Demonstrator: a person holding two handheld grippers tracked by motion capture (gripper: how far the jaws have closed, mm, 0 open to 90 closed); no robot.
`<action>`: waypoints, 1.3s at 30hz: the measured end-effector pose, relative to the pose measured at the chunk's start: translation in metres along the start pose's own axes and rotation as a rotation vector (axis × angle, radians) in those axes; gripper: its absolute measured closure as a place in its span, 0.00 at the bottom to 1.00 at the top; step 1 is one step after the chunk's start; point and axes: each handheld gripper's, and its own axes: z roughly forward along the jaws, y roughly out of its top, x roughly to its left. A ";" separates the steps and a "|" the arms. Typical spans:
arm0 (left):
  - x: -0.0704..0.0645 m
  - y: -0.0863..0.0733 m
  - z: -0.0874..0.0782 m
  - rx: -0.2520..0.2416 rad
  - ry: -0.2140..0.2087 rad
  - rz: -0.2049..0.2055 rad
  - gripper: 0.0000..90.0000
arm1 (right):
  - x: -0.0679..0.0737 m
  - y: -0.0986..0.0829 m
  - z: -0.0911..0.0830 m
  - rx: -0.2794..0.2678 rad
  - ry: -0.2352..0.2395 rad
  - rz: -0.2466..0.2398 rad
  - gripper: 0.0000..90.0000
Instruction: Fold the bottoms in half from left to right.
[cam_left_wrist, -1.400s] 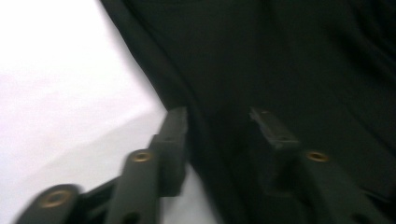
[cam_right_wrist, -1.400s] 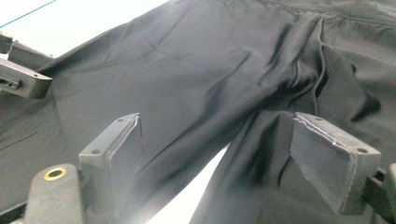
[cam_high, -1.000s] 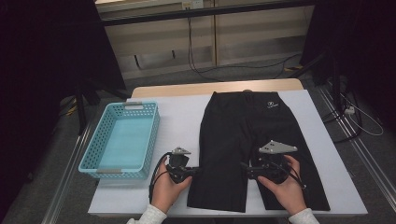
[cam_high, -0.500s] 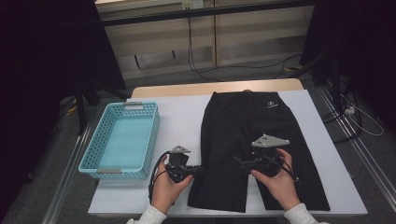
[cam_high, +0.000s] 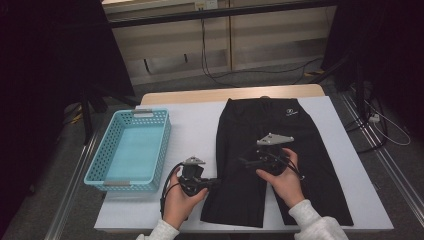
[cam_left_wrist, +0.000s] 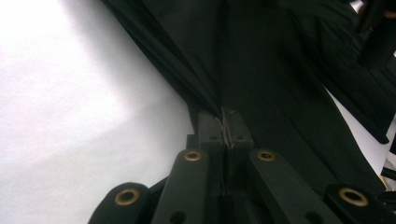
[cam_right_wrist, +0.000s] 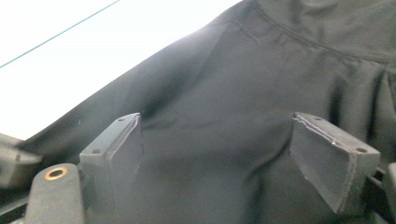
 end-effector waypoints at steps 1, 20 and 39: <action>0.000 0.000 0.000 0.000 -0.002 -0.004 0.99 | 0.000 0.002 0.003 0.002 0.000 0.003 0.20; -0.001 0.001 0.002 0.004 -0.035 0.012 0.98 | 0.002 0.036 0.051 0.033 0.033 0.012 0.22; -0.002 0.002 0.003 -0.004 -0.047 0.022 0.98 | 0.020 0.042 0.109 0.143 0.077 0.022 0.22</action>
